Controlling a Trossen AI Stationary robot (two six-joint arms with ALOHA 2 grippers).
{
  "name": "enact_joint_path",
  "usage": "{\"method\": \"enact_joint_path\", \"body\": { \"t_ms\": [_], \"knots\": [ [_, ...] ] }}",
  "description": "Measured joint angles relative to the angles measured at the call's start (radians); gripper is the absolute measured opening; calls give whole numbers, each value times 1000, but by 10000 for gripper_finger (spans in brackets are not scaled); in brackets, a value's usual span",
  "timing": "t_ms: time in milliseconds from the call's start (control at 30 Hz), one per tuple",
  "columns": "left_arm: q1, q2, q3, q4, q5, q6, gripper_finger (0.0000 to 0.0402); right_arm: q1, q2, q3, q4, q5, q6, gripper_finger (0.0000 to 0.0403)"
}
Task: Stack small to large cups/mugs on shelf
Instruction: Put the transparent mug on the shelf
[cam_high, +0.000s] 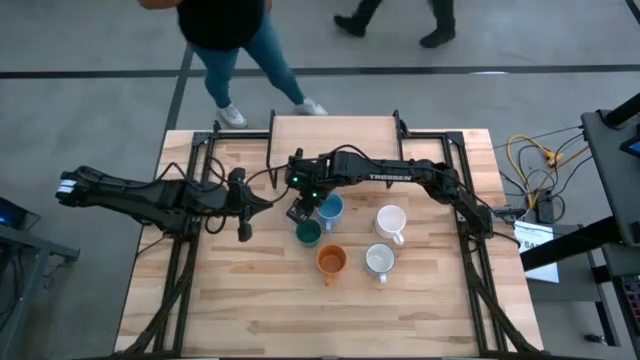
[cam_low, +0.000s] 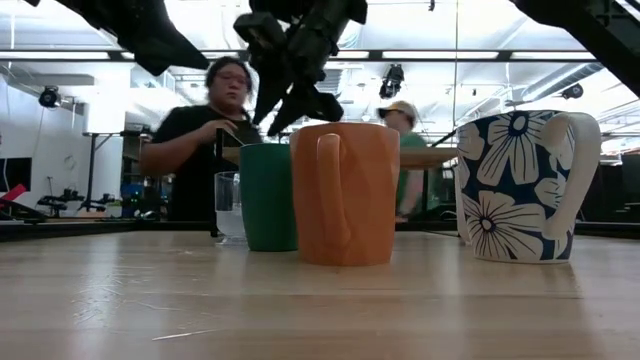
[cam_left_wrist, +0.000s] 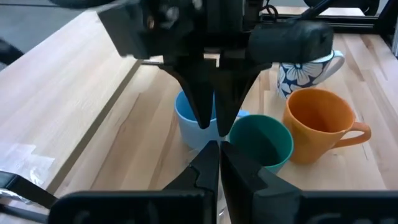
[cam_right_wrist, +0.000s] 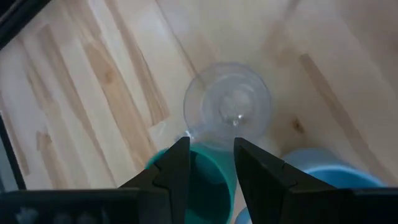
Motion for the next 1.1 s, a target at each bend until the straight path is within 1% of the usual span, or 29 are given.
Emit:
{"method": "enact_joint_path", "body": {
  "t_ms": [267, 433, 733, 933, 1100],
  "knots": [
    [0, -8, 7, 2, 0, 4, 0, 7, 0, -58, 11, -8, 11, 118],
    [0, -14, 7, 2, -2, 48, 0, 7, 0, -83, 41, -8, 14, 118],
    [0, -9, 7, 6, -4, 50, 0, 3, 0, -94, 78, -8, 15, 118],
    [0, -7, 8, 5, -4, 49, 0, -7, 0, -103, 78, 19, 11, 118],
    [0, -6, 8, 12, -4, 48, 0, -13, 4, -103, 80, 19, 13, 118]
  ]
}}
